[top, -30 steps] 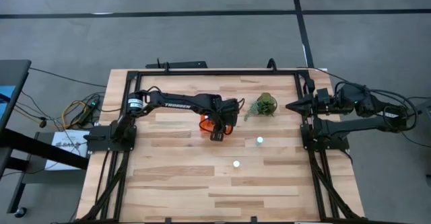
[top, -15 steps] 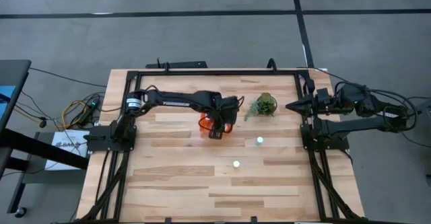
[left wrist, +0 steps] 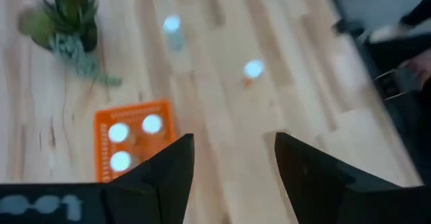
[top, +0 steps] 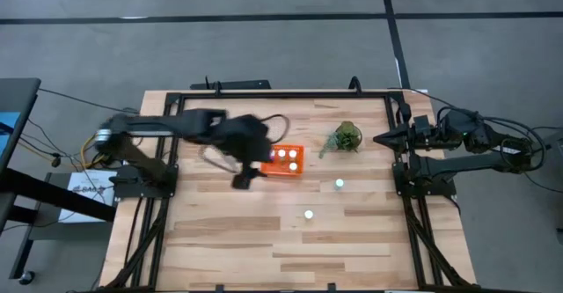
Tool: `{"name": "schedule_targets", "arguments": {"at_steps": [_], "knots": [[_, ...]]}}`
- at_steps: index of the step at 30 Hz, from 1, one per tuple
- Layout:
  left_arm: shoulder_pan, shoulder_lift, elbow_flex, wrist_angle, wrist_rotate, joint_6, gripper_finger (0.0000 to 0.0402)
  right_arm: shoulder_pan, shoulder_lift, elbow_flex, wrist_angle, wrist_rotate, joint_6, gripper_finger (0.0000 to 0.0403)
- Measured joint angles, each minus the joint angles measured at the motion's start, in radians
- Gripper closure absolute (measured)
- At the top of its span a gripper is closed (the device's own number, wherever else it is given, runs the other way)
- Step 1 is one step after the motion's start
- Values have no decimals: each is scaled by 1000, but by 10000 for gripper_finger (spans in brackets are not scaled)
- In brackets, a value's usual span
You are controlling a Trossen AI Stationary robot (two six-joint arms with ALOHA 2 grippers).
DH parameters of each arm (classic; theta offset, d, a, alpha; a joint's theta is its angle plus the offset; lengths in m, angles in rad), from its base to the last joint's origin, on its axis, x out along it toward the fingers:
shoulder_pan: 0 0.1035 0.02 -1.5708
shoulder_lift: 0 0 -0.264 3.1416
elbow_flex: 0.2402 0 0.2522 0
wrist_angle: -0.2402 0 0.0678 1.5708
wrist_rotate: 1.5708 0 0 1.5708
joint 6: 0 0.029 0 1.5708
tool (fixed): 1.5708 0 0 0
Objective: Pick and place pill bottles into a basket
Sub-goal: Put the blue pill bottle into the orange bin
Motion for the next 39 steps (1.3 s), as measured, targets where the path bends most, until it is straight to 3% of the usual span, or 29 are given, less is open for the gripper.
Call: {"name": "schedule_targets", "arguments": {"at_steps": [8,18,26,39], "knots": [[-53,-543,-590,387,-38,-170,204,0,0,0,0,0,0,403],[-201,-1106,-1001,551,-174,-239,204,0,0,0,0,0,0,403],[-303,-1341,-1275,735,-292,-190,204,0,0,0,0,0,0,403],[-347,-1545,-1470,806,-299,-195,204,0,0,0,0,0,0,403]]}}
